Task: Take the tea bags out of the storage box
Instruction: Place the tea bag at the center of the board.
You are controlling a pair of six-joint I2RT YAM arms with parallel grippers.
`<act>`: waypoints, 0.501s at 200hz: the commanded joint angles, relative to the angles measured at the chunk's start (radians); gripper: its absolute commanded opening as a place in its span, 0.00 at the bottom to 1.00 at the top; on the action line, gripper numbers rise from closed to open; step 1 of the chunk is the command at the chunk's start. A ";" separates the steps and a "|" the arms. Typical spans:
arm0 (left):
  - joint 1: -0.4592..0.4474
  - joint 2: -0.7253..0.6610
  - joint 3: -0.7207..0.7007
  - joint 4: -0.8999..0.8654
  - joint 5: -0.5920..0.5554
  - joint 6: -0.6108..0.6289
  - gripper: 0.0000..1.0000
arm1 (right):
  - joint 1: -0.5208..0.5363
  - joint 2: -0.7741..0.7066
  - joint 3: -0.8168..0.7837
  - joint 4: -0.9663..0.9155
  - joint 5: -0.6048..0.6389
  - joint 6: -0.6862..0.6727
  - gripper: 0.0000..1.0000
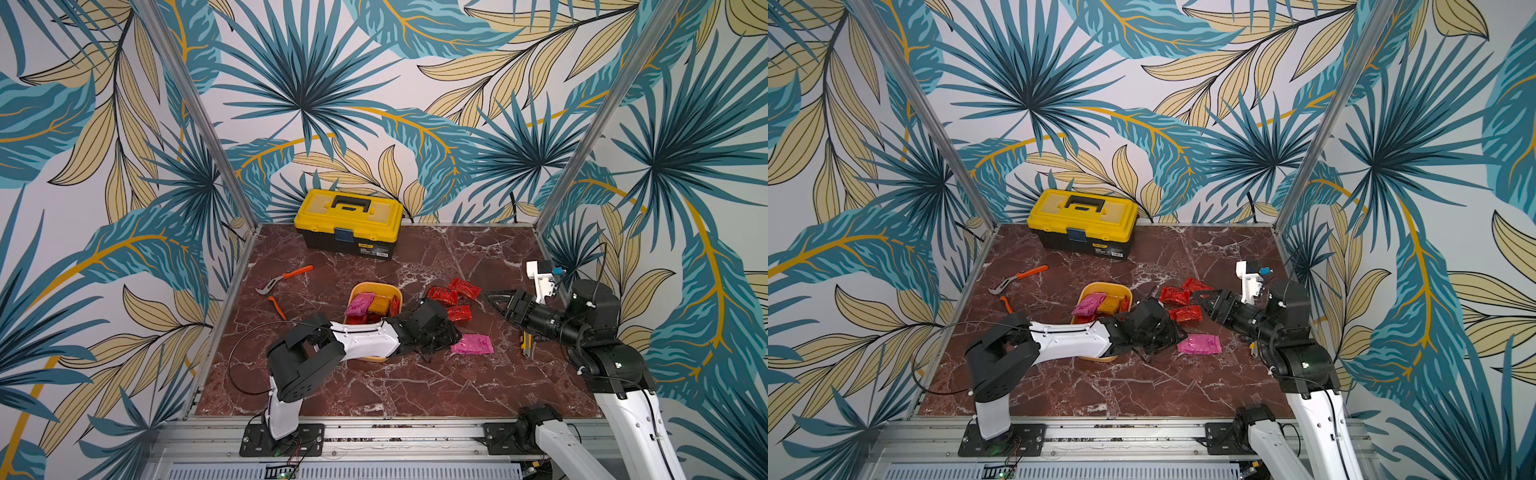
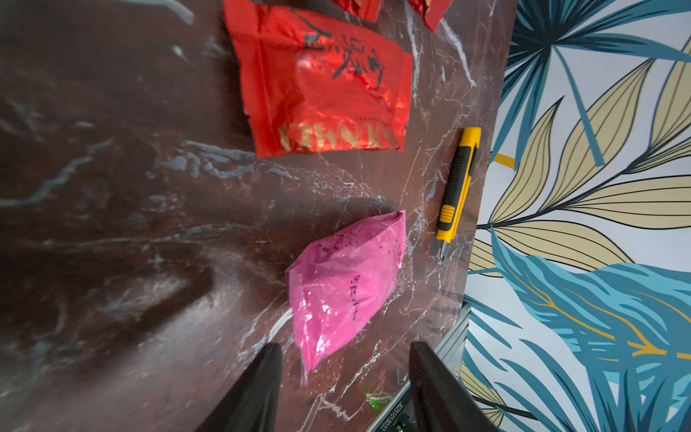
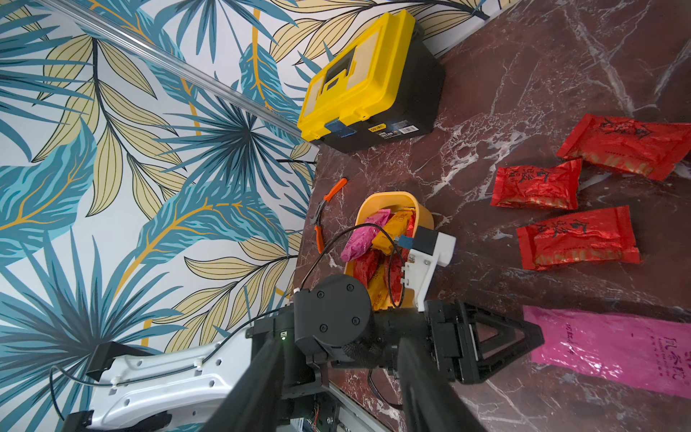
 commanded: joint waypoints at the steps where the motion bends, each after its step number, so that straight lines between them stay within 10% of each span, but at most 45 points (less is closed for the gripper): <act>1: -0.008 -0.071 0.008 -0.102 -0.042 0.037 0.60 | -0.004 0.010 0.009 -0.018 0.025 -0.037 0.54; 100: -0.043 -0.419 -0.036 -0.429 -0.256 0.134 0.61 | 0.003 0.115 0.012 -0.070 0.158 -0.089 0.53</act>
